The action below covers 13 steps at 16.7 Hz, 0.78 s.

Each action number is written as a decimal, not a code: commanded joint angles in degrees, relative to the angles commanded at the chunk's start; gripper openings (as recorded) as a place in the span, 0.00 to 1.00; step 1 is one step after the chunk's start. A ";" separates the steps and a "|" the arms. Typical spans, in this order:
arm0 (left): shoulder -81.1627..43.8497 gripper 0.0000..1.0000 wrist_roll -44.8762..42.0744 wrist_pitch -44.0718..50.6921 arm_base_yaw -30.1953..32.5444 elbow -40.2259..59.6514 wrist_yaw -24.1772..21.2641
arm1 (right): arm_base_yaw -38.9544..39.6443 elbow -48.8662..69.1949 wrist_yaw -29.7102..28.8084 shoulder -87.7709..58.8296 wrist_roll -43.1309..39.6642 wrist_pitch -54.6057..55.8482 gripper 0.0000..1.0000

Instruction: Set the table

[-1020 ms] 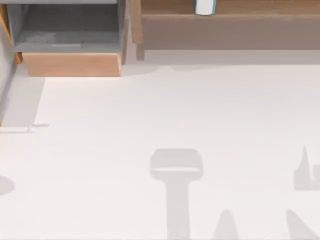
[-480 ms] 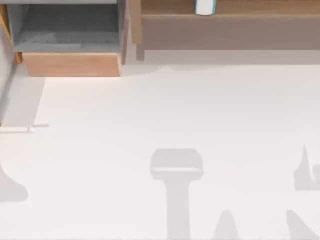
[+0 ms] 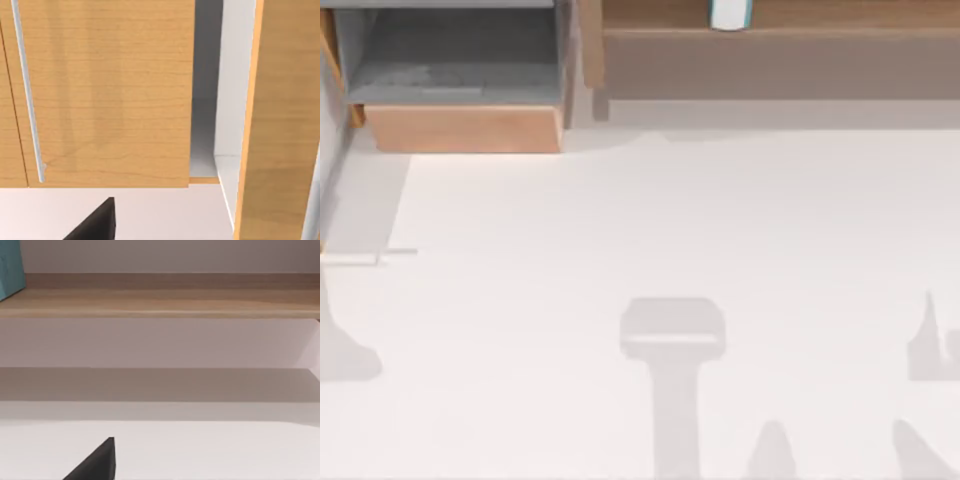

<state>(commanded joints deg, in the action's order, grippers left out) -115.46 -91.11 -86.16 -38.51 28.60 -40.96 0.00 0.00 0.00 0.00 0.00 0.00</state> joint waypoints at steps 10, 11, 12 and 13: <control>-0.40 0.62 0.03 0.52 0.76 0.95 0.76 | 0.00 0.00 0.00 0.00 0.00 0.00 1.00; -0.40 0.55 0.03 0.52 0.76 0.95 0.76 | 0.00 0.00 0.00 0.00 0.00 0.00 1.00; -0.40 0.47 0.03 0.52 0.76 0.95 0.76 | 0.00 0.00 0.00 0.00 0.00 0.00 1.00; -0.40 0.40 0.03 0.52 0.76 0.95 0.76 | 0.00 0.00 0.00 0.00 0.00 0.00 1.00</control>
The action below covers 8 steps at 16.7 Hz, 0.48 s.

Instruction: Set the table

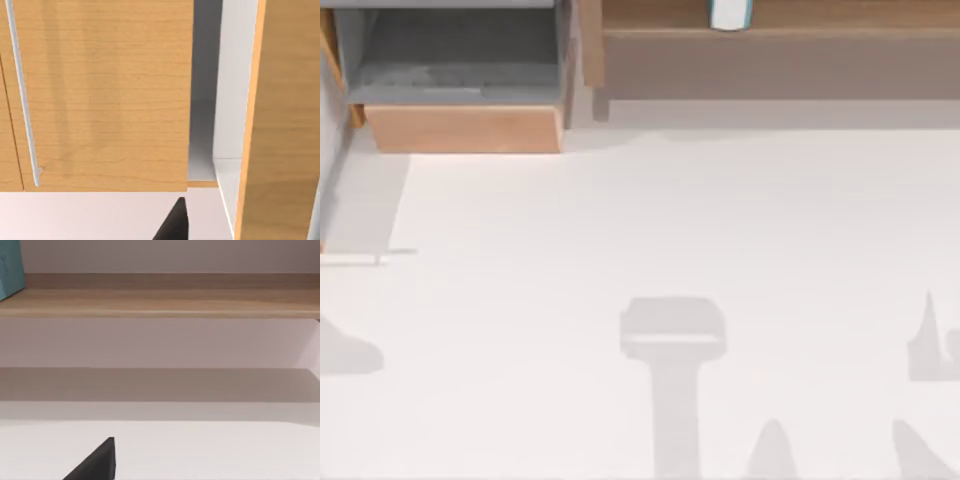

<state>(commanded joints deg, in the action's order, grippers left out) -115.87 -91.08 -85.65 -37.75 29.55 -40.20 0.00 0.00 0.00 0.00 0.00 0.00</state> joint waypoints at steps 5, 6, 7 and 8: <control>0.00 0.02 0.00 0.00 0.00 0.00 0.00 | 0.00 0.00 0.00 0.00 0.00 0.00 1.00; 0.00 0.00 0.00 0.00 0.00 0.00 0.00 | 0.00 0.00 0.00 0.00 0.00 0.00 1.00; 0.00 0.00 0.00 0.00 0.00 0.00 0.00 | 0.00 0.00 0.00 0.00 0.00 0.00 1.00; 0.00 0.00 0.00 0.00 0.00 0.00 0.00 | 0.00 0.00 0.00 0.00 0.00 0.00 1.00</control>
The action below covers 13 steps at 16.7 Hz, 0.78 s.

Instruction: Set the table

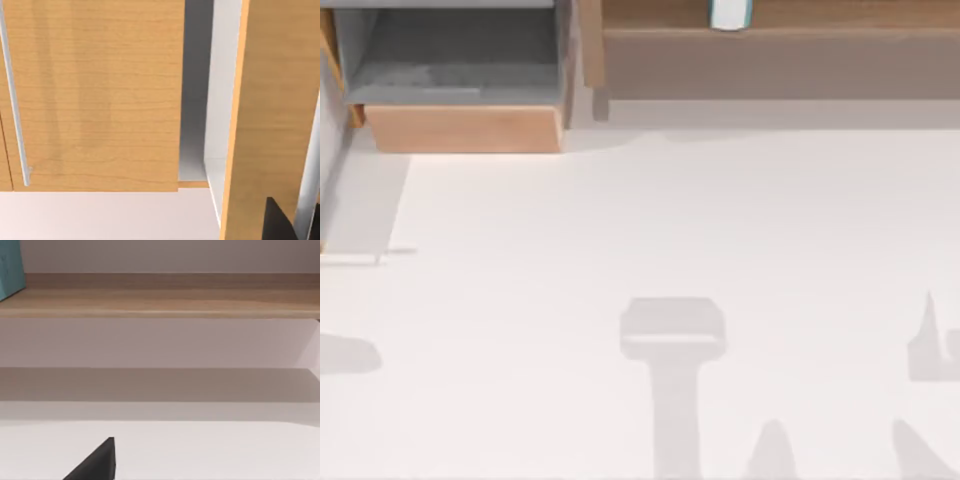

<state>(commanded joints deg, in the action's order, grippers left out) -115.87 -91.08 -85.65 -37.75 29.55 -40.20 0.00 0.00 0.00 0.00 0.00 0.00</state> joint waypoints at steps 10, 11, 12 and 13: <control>-2.08 0.00 0.20 2.48 1.81 3.33 1.80 | 0.00 0.00 0.00 0.00 0.00 0.00 1.00; -2.76 0.00 0.23 3.39 2.70 5.00 2.74 | 0.00 0.00 0.00 0.00 0.00 0.00 1.00; -3.48 0.00 0.27 4.37 3.64 6.78 3.74 | 0.00 0.00 0.00 0.00 0.00 0.00 1.00; -4.17 0.00 0.33 5.34 4.59 8.53 4.72 | 0.00 0.00 0.00 0.00 0.00 0.00 1.00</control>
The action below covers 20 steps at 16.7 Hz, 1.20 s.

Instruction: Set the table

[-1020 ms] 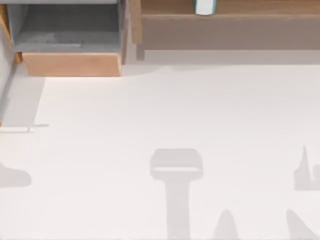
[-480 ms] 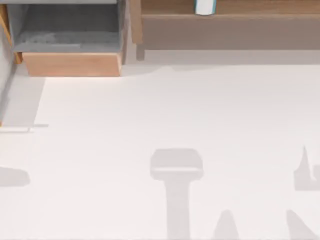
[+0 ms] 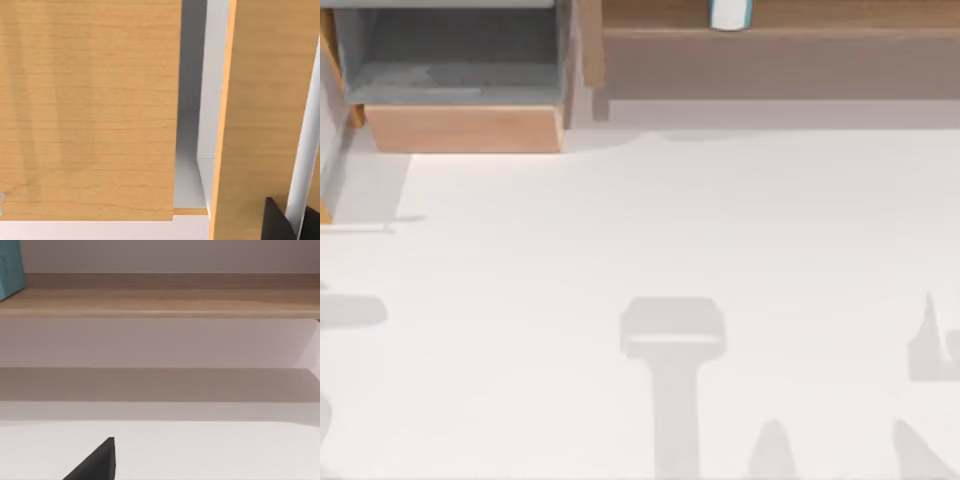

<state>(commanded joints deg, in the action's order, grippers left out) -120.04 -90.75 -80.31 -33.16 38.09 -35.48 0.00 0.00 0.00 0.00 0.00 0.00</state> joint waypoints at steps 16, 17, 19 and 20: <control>-7.01 0.00 0.50 8.96 6.39 16.04 6.38 | 0.00 0.00 0.00 0.00 0.00 0.00 1.00; -7.55 0.00 0.50 9.63 6.79 17.14 6.84 | 0.00 0.00 0.00 0.00 0.00 0.00 1.00; -7.89 0.00 0.49 10.08 7.06 17.83 7.13 | 0.00 0.00 0.00 0.00 0.00 0.00 1.00; -7.89 0.00 0.49 10.08 7.06 17.83 7.13 | 0.00 0.00 0.00 0.00 0.00 0.00 1.00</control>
<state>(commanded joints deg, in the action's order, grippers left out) -127.93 -90.27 -70.23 -26.10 55.92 -28.36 0.00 0.00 0.00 0.00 0.00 0.00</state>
